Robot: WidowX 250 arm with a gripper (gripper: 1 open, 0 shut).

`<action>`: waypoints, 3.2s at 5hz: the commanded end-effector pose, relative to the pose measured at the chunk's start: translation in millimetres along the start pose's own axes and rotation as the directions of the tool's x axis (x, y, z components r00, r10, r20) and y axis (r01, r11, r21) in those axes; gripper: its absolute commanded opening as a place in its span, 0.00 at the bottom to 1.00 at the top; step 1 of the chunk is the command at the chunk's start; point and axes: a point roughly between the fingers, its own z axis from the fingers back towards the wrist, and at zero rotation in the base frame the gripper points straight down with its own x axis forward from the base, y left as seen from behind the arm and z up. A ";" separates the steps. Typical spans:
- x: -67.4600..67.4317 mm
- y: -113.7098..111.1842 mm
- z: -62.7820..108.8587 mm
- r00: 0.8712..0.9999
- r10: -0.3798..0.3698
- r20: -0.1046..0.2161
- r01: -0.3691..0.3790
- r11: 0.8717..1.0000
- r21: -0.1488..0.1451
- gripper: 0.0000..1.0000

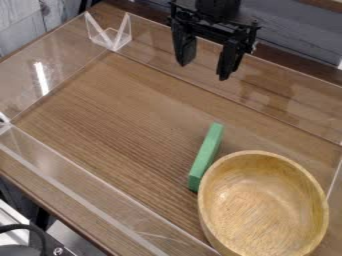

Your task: Put the green block in the brown bowl

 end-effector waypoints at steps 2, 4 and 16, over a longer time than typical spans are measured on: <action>-14.0 -6.3 -42.6 1.000 0.010 -0.003 -0.010 1.000 -0.021 1.00; -32.3 -31.8 -58.2 0.999 -0.033 0.035 0.035 0.998 -0.043 1.00; -24.8 -37.7 -75.0 0.996 -0.076 0.050 0.082 0.991 -0.110 1.00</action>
